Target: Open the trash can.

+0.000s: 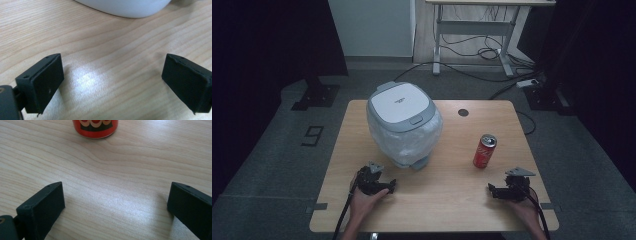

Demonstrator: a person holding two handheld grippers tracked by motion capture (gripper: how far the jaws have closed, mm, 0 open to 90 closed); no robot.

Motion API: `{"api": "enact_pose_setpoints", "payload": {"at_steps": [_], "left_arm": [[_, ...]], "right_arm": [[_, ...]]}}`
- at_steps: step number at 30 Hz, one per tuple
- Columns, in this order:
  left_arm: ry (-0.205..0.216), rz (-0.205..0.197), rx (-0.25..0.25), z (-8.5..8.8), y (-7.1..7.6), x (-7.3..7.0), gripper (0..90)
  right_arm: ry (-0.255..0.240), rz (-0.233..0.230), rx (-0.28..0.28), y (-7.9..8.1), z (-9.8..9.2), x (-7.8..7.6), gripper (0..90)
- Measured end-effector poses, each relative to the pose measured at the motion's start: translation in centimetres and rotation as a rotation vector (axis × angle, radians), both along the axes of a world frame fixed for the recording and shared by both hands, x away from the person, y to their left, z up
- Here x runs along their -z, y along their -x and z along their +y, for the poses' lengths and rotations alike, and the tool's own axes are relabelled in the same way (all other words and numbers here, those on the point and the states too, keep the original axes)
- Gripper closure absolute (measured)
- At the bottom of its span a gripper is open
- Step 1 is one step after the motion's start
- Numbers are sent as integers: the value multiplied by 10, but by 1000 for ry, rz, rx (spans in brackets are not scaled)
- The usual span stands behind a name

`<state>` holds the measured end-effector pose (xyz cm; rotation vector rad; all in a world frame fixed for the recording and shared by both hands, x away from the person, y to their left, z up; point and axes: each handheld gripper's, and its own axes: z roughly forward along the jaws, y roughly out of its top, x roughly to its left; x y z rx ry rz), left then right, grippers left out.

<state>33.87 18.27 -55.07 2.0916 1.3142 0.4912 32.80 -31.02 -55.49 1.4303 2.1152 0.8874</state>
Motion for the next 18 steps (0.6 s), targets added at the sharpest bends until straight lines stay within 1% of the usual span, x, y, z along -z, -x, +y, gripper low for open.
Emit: {"api": "enact_pose_setpoints", "payload": {"at_steps": [7,10,11,12,13,14,15,16,18], "left_arm": [[4,0,-7,2,1,0,42],[2,-9,-31,5,4,-2,99],[2,-9,-31,5,4,-2,121],[-2,-22,-56,9,7,-4,140],[6,-24,-59,11,8,-5,141],[23,-29,-63,14,9,-7,144],[43,-43,-72,17,11,-10,155],[59,-60,-79,21,14,-13,180],[77,-87,-90,25,17,-19,237]], "right_arm": [[0,0,6,0,-1,0,5],[-1,-1,5,1,-2,0,12],[-1,-1,5,1,-2,0,12],[-2,-3,5,1,-2,0,17],[-1,-3,5,1,-2,0,18],[-1,-3,6,1,-2,0,19],[-2,-3,6,1,-3,0,20],[-2,-3,6,1,-3,0,20],[-2,-3,4,1,-3,0,20]]}}
